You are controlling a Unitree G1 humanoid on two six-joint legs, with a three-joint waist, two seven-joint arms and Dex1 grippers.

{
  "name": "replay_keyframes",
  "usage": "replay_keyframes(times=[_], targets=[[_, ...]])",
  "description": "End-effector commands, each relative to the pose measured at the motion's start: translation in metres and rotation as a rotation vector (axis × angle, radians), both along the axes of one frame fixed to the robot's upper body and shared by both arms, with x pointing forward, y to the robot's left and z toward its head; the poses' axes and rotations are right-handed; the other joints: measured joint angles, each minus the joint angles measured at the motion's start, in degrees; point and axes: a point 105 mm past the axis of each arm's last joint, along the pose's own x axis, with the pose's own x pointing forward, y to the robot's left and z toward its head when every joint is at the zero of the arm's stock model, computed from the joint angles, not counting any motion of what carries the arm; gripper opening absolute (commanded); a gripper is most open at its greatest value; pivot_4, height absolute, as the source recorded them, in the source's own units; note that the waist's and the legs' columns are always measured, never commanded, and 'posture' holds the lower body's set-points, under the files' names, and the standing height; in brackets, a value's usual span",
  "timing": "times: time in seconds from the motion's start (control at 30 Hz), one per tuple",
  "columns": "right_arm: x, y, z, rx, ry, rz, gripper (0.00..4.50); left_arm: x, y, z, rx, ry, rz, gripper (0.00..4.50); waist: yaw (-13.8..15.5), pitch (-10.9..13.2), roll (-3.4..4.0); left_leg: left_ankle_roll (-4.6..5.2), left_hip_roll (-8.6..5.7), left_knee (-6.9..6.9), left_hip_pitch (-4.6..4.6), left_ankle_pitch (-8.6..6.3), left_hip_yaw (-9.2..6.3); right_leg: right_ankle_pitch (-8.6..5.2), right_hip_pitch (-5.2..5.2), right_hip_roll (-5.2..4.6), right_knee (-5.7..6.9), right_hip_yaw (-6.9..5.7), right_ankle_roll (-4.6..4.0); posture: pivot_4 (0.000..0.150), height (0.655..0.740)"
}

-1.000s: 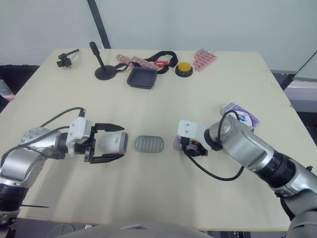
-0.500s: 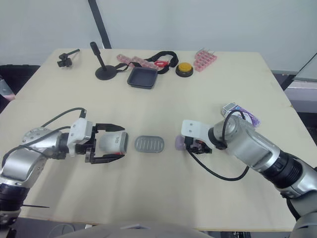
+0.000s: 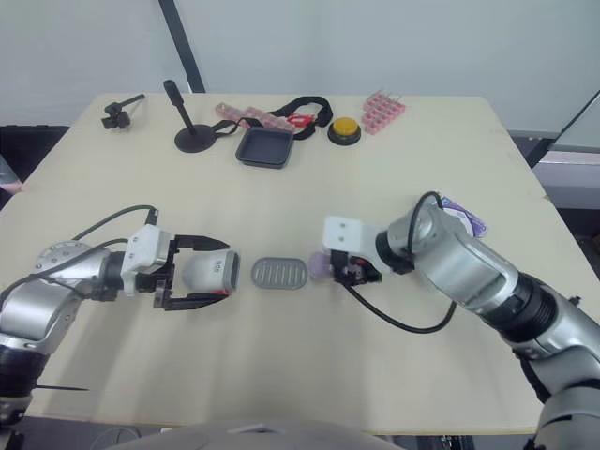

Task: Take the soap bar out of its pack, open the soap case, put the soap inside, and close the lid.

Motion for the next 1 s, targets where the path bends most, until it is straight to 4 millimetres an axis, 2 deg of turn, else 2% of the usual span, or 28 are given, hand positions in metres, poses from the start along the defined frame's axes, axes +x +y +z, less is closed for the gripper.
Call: replay_keyframes(times=[0.03,0.3,0.63,1.0], targets=[[0.001,0.018,0.024,0.042,-0.055,0.05,1.81,0.004,0.014,0.005,0.035,-0.034,0.03,4.5,0.03,0.0,0.0,0.0,0.0,0.0,0.08,0.0,0.0,0.0,0.0,0.0,0.0,-0.01,0.0,0.15,0.74],[0.009,0.053,0.017,0.021,-0.04,0.098,1.81,0.008,0.02,0.015,0.057,-0.075,0.048,4.5,0.35,-0.01,-0.03,-0.03,-0.01,-0.06,0.29,0.0,0.0,0.0,-0.01,-0.01,-0.06,-0.03,0.0,0.15,0.74],[0.006,0.077,0.009,0.032,-0.028,0.181,1.81,0.002,0.018,0.014,0.08,-0.068,0.018,4.5,0.13,0.0,-0.02,-0.09,-0.01,-0.15,0.3,0.02,0.0,0.0,-0.01,0.0,-0.09,-0.05,0.0,0.15,0.74],[0.007,0.083,-0.004,0.029,0.027,0.155,1.81,0.0,0.016,0.013,0.073,-0.067,0.032,4.5,0.06,0.0,-0.03,-0.13,-0.01,-0.19,0.29,0.03,0.0,0.0,-0.03,0.01,-0.1,-0.07,0.0,0.15,0.74]])
